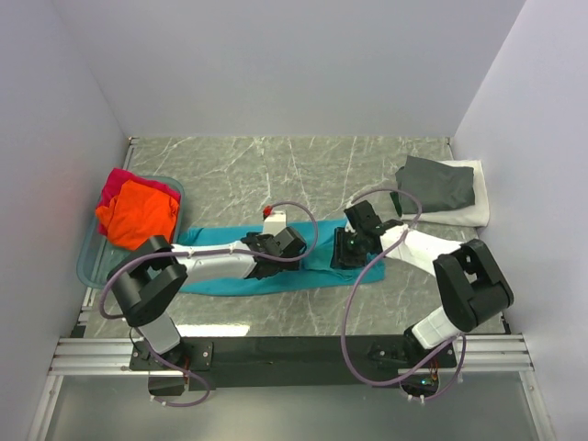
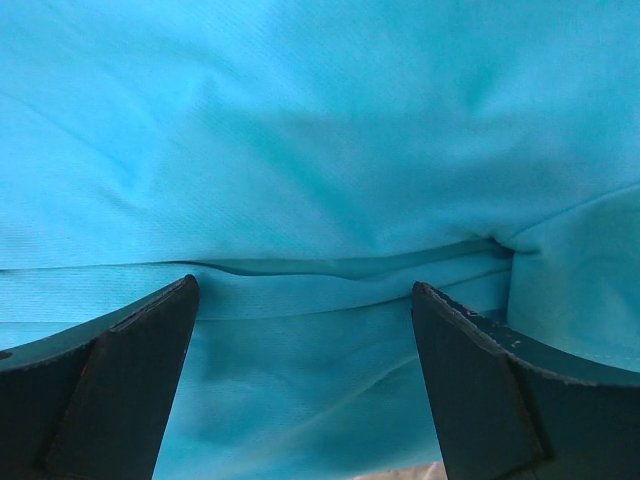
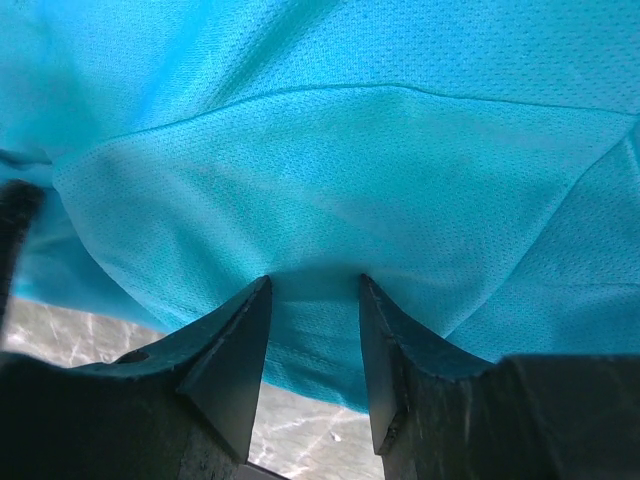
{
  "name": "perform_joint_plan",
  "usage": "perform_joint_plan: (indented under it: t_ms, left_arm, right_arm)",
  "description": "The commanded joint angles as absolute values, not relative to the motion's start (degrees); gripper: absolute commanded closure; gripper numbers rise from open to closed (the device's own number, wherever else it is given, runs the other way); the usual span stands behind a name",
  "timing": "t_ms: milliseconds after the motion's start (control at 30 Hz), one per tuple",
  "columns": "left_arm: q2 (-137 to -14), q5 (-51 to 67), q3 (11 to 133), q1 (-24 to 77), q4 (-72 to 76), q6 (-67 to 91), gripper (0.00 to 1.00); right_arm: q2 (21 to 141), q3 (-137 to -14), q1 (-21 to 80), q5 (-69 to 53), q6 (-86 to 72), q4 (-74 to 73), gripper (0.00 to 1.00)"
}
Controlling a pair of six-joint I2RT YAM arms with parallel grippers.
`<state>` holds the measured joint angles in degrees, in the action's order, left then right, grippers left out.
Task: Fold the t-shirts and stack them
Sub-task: Fold the tshirt
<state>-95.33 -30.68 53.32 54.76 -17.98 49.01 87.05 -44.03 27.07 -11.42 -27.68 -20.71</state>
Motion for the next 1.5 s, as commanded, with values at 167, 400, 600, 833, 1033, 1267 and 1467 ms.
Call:
perform_joint_plan:
  t_ms: [167, 400, 600, 833, 1033, 1267, 1467]
  left_arm:
    - [-97.82, -29.98, 57.39, 54.67, -16.96, 51.59, 0.06]
    - [-100.45, -23.92, 59.85, 54.67, -14.24, 53.35, 0.06]
    - [-103.62, -18.38, 61.95, 54.76, -10.11, 53.7, 0.06]
    - [-106.09, -14.68, 68.98, 54.76, -7.12, 51.51, 0.06]
    - [-97.33, -20.56, 69.09, 53.27, -10.8, 50.27, 0.05]
    - [-80.7, -31.72, 53.82, 44.75, -23.08, 55.89, 0.05]
    - [-66.81, -32.09, 41.51, 36.66, -26.81, 59.41, 0.13]
  right_arm:
    - [95.0, -47.63, 25.76, -8.26, -26.19, -22.06, 0.51]
    - [96.77, -50.1, 19.35, -11.16, -23.91, -22.41, 0.51]
    - [99.57, -55.1, 15.47, -14.76, -21.8, -23.2, 0.51]
    - [107.48, -64.85, 11.0, -15.9, -18.03, -25.4, 0.51]
    - [108.02, -70.48, 9.49, -15.21, -16.7, -27.68, 0.5]
    - [106.26, -71.46, 9.23, -15.64, -16.0, -28.39, 0.5]
    - [105.47, -70.67, 9.14, -16.43, -15.82, -27.69, 0.5]
